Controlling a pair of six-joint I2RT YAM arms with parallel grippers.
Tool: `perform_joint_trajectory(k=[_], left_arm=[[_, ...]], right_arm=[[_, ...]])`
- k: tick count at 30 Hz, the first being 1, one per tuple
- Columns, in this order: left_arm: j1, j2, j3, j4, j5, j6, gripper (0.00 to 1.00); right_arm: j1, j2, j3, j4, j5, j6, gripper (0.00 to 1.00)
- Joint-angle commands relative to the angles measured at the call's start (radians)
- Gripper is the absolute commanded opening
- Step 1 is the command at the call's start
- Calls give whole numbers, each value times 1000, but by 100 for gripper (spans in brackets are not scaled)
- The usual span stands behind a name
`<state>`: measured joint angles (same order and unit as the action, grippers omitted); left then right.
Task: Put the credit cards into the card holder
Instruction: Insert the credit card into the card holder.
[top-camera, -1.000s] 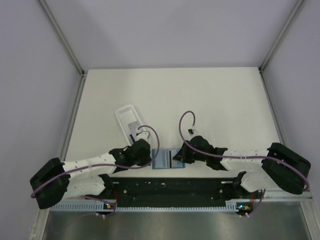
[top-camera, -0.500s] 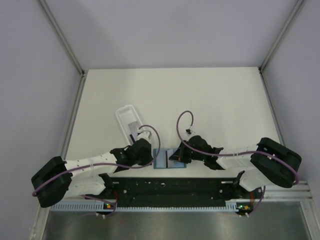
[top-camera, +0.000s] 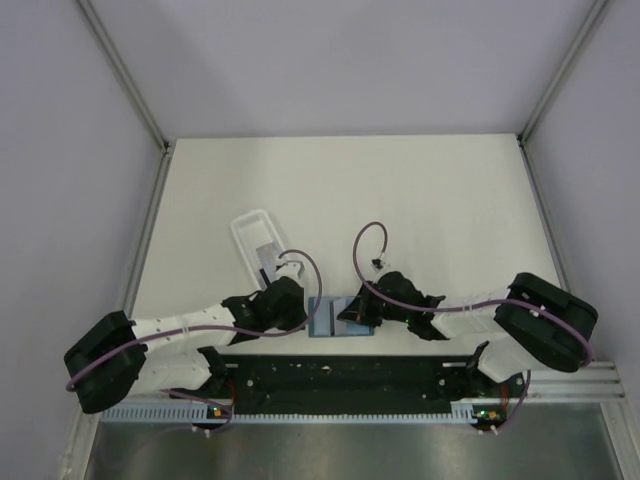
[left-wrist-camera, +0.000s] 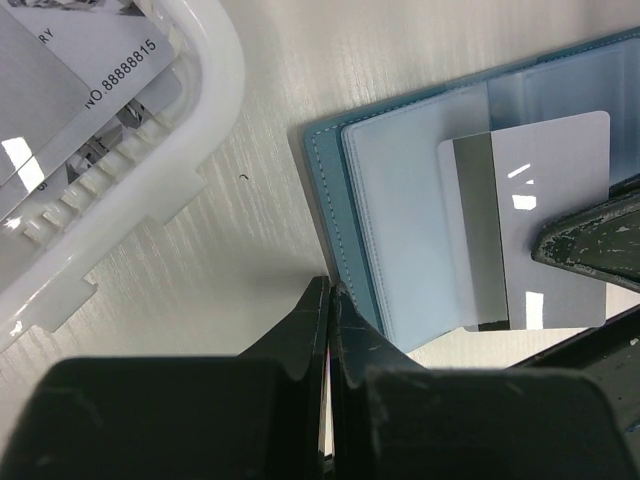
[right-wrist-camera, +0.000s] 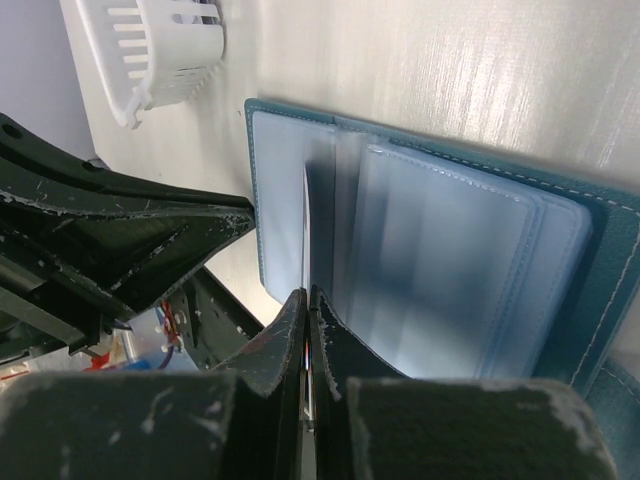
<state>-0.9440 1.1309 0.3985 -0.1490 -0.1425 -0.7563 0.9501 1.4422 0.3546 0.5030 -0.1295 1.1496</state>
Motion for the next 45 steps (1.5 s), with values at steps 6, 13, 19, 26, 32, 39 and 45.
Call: perform_joint_trajectory(k=[6,13,19,26,32,39,45], left_arm=[[2,24,19,9,26,12,0],[2,21,16,8,27,17,0],[2,23,17,9,29,17,0],[2,29,23,12,31,23,0],[2,32,26,14,31,23,0],[2,32,30,14,31,23,0],[2,27,25,12,26,25,0]], right_arm=[[-10,70,21,91,-9,2,0],[-10,72,50,59,42,-19,0],[-7,76,73,26,54,-42,0],[6,113,103,6,39,-76,0],[13,148,107,45,-25,-105,0],[19,208,129,103,-128,-136,0],[21,212,152,51,-137,-169,0]])
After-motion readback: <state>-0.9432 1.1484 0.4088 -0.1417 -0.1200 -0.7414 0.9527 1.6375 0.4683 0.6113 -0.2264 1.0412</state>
